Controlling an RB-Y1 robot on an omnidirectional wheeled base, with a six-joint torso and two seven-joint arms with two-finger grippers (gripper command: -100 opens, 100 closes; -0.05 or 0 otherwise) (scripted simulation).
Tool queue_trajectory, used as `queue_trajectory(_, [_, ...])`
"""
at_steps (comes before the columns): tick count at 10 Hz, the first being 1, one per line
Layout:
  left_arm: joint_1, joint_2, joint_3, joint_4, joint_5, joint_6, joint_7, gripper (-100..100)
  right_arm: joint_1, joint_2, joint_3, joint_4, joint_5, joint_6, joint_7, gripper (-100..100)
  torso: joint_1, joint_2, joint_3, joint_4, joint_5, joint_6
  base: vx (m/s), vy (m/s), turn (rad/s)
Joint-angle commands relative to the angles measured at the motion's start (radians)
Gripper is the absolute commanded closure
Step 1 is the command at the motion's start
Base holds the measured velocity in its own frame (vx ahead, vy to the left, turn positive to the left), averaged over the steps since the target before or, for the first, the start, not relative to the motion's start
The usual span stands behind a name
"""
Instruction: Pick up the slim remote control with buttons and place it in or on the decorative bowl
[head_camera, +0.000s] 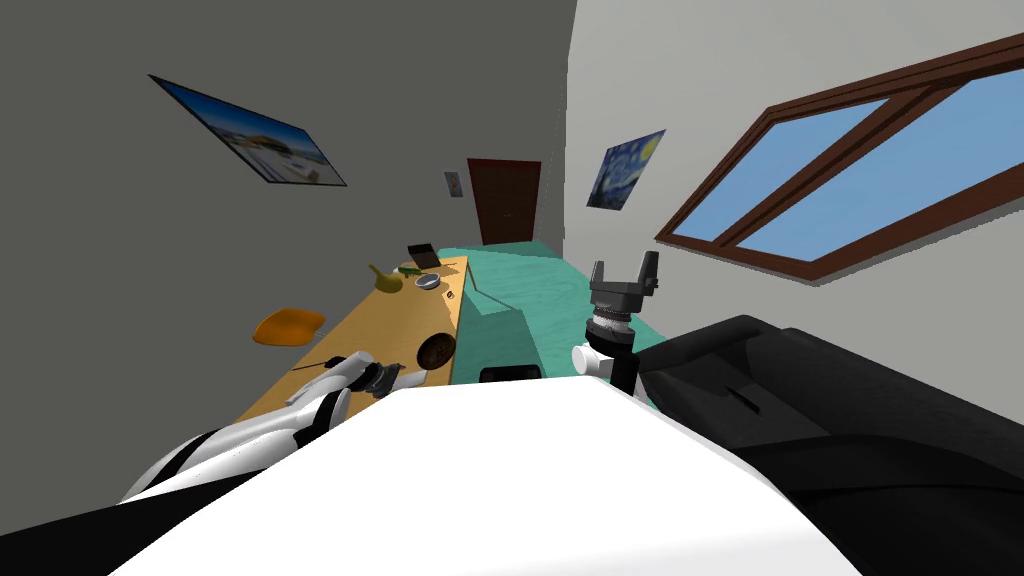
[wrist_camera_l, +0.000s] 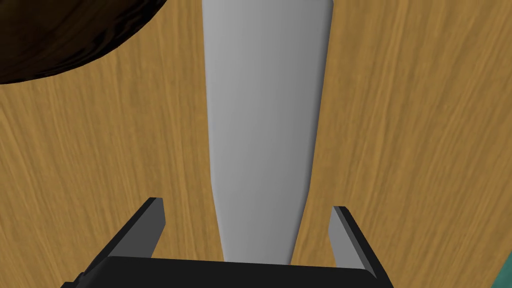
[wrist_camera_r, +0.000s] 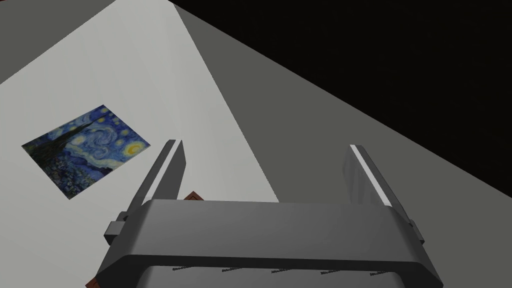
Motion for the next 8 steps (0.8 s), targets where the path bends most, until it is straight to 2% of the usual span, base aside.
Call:
queue_trajectory(1, [0.0, 0.0, 0.0, 0.0, 0.0, 0.0, 0.0, 0, 0.0, 0.0, 0.0, 0.0, 0.0, 0.0, 0.0, 0, 0.0, 0.0, 0.0, 0.0, 0.0, 0.0, 0.0, 0.0, 0.0])
queue_trajectory(2, [0.0, -0.032, -0.008, 0.007, -0.012, -0.034, 0.016, -100, 0.0, 0.0, 0.0, 0.0, 0.0, 0.0, 0.0, 0, 0.0, 0.001, 0.0, 0.0, 0.0, 0.0, 0.005, 0.047, -0.013])
queue_trajectory(4, [0.0, -0.032, -0.008, 0.007, -0.012, -0.034, 0.016, -100, 0.0, 0.0, 0.0, 0.0, 0.0, 0.0, 0.0, 0, 0.003, 0.001, 0.001, 0.0, 0.001, 0.0, -0.005, 0.051, -0.008])
queue_trajectory(5, [0.0, -0.057, -0.014, 0.013, -0.022, -0.06, 0.028, -100, 0.0, 0.0, 0.0, 0.0, 0.0, 0.0, 0.0, 0, 0.002, 0.002, 0.001, 0.0, 0.001, 0.0, -0.009, 0.045, -0.005])
queue_trajectory(8, [0.004, -0.057, -0.013, 0.005, -0.022, -0.054, 0.033, -100, 0.0, 0.0, 0.0, 0.0, 0.0, 0.0, 0.0, 0, 0.001, 0.001, 0.001, 0.0, 0.0, 0.0, -0.002, 0.025, -0.004])
